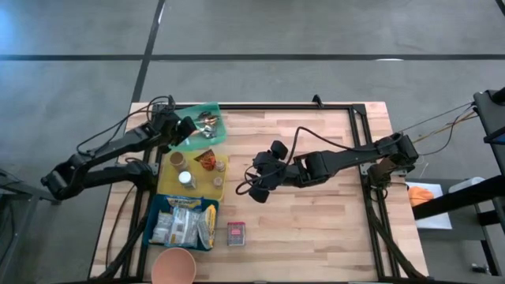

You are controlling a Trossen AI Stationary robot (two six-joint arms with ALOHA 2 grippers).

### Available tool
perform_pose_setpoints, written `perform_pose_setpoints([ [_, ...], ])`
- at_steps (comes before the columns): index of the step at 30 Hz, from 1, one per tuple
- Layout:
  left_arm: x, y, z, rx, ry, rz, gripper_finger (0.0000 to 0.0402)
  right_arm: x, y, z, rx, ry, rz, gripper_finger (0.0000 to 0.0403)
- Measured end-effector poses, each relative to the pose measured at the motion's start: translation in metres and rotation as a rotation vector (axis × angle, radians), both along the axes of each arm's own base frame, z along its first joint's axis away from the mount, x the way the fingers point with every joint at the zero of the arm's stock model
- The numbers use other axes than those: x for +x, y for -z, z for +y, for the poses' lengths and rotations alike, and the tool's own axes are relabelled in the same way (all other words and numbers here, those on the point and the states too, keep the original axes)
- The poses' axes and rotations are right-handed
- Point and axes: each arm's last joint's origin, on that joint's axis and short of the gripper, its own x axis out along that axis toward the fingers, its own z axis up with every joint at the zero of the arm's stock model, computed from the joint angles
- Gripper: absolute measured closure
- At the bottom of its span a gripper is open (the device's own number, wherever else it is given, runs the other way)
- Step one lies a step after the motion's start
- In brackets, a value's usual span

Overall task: Pick & Place Food Item
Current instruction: Put the yellow spoon into the green bin

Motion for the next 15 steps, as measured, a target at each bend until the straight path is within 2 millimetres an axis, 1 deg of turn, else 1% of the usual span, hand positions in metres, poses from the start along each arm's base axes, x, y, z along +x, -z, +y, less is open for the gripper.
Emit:
perform_pose_setpoints([
  [5, 0.0003, 0.0002, -0.0001, -0.007, 0.008, -0.005, 0.0323, 0.0, -0.0001, 0.0, -0.003, -0.002, 0.001, 0.017],
  [15, 0.0003, 0.0007, -0.0009, -0.02, 0.021, -0.007, 0.0323, 0.0009, -0.009, 0.0002, -0.013, -0.015, -0.019, 0.017],
])
